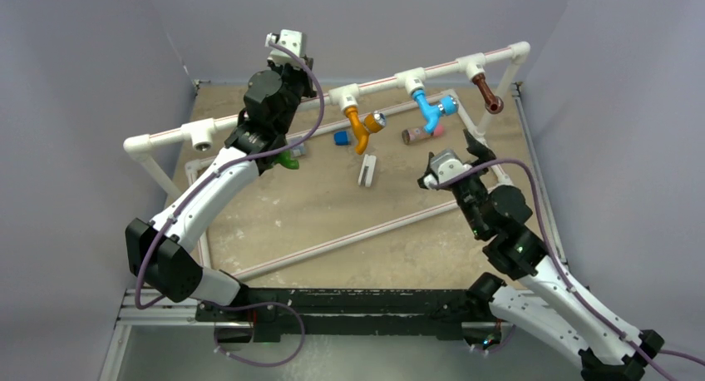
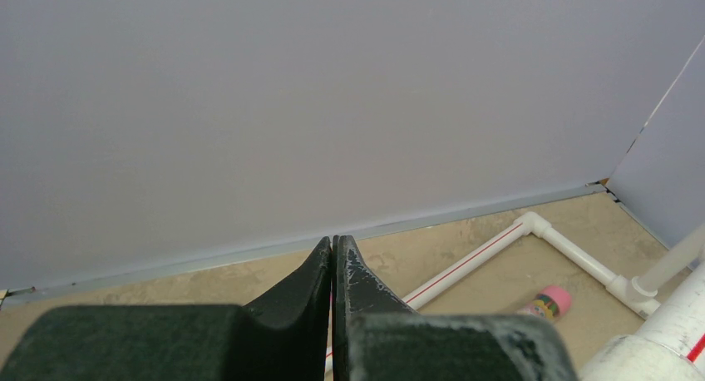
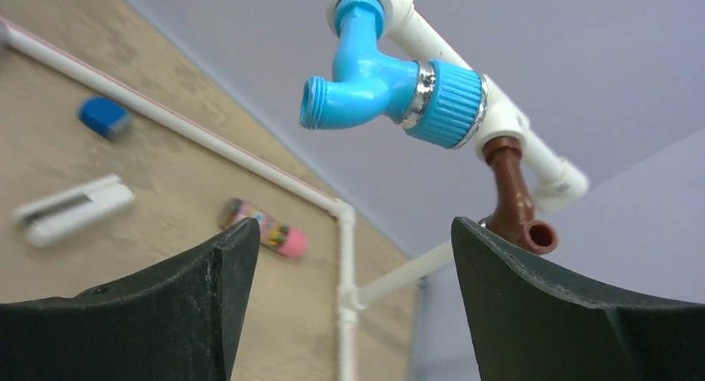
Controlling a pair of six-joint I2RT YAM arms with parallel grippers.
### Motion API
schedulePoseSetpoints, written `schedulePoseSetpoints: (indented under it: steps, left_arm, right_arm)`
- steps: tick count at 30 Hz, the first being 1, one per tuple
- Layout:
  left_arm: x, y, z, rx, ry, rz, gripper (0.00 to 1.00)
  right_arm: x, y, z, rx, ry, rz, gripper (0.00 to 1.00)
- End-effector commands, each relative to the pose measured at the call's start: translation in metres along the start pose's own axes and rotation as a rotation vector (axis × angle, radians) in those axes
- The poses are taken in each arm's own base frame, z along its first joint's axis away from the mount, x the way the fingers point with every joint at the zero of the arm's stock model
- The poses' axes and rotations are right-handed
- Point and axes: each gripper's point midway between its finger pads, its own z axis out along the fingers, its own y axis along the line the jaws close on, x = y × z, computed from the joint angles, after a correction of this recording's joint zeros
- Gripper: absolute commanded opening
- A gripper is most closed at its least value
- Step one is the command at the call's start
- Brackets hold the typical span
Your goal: Install the water faucets
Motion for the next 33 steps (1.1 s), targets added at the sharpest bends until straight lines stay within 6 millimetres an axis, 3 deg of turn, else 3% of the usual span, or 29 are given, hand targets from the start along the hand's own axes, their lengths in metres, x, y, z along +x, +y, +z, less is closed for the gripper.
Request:
schedulePoseSetpoints:
  steps: [1, 6, 13, 18, 26, 33]
  left_arm:
    - [0.186, -0.016, -0.036, 0.100, 0.558, 0.164, 0.00]
    - [0.186, -0.017, -0.036, 0.105, 0.557, 0.163, 0.00]
    - [0.186, -0.017, -0.036, 0.105, 0.559, 0.163, 0.00]
    - [0.187, -0.017, -0.036, 0.106, 0.561, 0.163, 0.00]
    - [0.184, -0.017, -0.036, 0.106, 0.554, 0.161, 0.00]
    - [0.183, -0.018, -0.037, 0.113, 0.552, 0.159, 0.00]
  right_arm:
    - [-0.009, -0.026, -0.001, 0.069, -0.034, -0.408, 0.87]
    - [-0.015, -0.046, 0.007, 0.166, 0.008, -0.684, 0.89]
    - [-0.041, -0.059, 0.019, 0.239, -0.012, -0.902, 0.90]
    - [-0.057, -0.059, 0.034, 0.252, -0.039, -0.954, 0.90]
    - [-0.056, -0.046, 0.057, 0.223, -0.036, -0.971, 0.89]
    - [-0.051, -0.038, 0.065, 0.195, -0.031, -0.970, 0.79]
